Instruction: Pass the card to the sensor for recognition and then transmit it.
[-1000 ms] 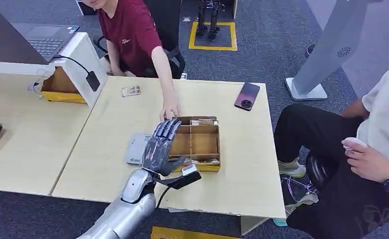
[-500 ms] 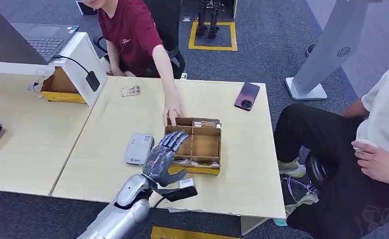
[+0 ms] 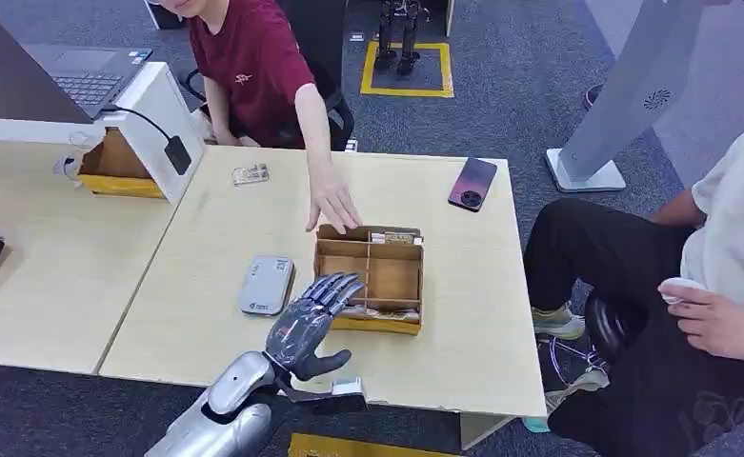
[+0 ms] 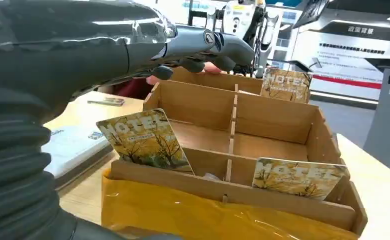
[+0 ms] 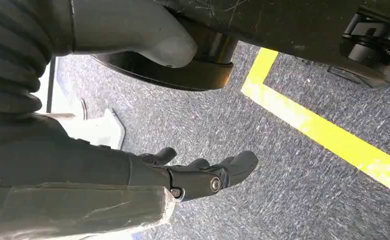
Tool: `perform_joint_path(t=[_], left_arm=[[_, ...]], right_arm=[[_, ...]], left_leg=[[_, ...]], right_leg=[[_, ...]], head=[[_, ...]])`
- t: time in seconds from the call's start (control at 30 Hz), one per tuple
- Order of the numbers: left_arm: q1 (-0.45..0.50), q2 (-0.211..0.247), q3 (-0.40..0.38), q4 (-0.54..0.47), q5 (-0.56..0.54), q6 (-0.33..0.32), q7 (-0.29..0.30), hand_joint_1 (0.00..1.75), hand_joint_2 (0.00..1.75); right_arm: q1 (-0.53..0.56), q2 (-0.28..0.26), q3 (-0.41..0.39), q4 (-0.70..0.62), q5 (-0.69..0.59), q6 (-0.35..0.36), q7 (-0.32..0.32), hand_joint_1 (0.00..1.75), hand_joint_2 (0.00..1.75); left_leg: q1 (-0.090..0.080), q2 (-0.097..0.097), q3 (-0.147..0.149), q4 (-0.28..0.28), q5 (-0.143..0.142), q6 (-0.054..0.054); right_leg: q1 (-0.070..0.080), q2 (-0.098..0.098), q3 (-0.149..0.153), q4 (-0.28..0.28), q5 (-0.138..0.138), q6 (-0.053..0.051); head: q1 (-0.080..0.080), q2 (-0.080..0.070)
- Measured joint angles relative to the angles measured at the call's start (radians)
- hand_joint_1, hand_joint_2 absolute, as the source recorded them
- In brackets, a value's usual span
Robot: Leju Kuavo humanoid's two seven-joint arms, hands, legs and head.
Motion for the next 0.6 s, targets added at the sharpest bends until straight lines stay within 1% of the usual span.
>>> perform_joint_path(t=[0.47,0.6], left_arm=[[0.002,0.013,-0.006,-0.01,-0.007,-0.007,0.0,0.0,1.75],[0.003,0.018,-0.011,-0.01,-0.046,-0.003,0.024,0.0,1.75]], right_arm=[[0.0,0.0,-0.005,0.0,0.0,0.001,-0.002,0.0,1.75],[0.0,0.0,-0.012,0.0,-0.002,0.001,-0.003,0.0,1.75]], left_leg=[[0.0,0.0,0.0,0.0,0.0,0.0],[0.0,0.0,0.0,0.0,0.0,0.0]], right_leg=[[0.0,0.0,0.0,0.0,0.0,0.0],[0.0,0.0,0.0,0.0,0.0,0.0]], head=[[0.0,0.0],[0.0,0.0]])
